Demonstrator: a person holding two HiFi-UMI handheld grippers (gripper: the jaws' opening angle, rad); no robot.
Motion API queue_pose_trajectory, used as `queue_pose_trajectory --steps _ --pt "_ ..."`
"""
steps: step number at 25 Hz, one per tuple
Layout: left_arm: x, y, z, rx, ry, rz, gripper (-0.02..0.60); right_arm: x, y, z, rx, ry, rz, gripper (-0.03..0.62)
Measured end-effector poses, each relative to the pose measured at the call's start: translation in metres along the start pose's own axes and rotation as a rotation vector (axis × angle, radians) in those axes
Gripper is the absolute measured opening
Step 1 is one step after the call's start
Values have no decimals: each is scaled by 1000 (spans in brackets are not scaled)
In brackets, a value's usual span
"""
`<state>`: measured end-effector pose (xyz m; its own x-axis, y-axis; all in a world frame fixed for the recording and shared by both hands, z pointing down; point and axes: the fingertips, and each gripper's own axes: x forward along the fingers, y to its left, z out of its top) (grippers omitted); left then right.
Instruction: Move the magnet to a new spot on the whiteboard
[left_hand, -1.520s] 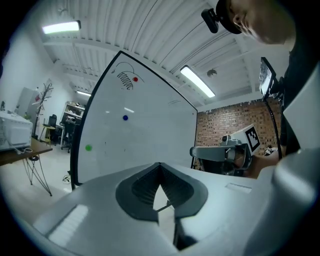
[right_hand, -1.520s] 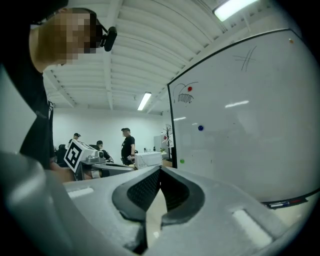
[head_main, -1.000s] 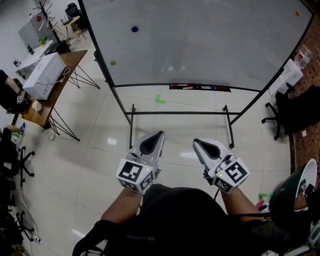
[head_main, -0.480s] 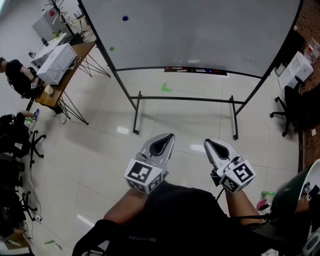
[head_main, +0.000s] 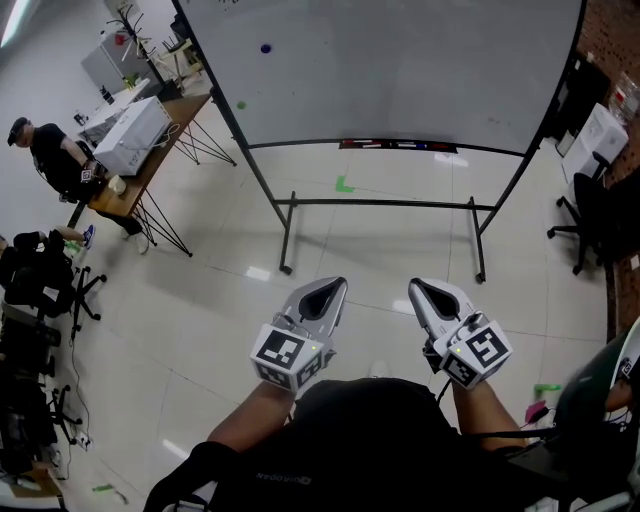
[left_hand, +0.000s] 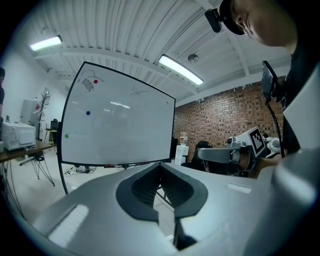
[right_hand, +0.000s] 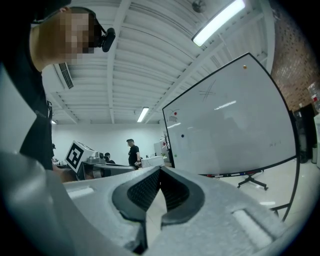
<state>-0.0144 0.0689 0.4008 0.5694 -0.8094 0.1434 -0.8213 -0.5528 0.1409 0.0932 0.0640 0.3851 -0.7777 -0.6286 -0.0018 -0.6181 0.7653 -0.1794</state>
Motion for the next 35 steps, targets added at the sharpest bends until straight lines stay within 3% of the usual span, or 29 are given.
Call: queue_pose_trajectory --steps 12,18,21,30,35 --pt "-87 24 -11 -7 18 -113 15 4 105 -30 19 12 -133 9" --pt "-100 30 -23 -22 8 -152 15 -13 125 -35 13 16 -222 9" --pt "-111 28 -35 -25 16 -147 15 -19 132 -39 10 45 -218 9" --pt "-109 12 -7 -59 -78 -66 15 -18 117 -22 -81 74 -135 9" --pt "-95 -8 -8 -53 -97 -41 15 -34 103 -23 -80 92 -101 9"
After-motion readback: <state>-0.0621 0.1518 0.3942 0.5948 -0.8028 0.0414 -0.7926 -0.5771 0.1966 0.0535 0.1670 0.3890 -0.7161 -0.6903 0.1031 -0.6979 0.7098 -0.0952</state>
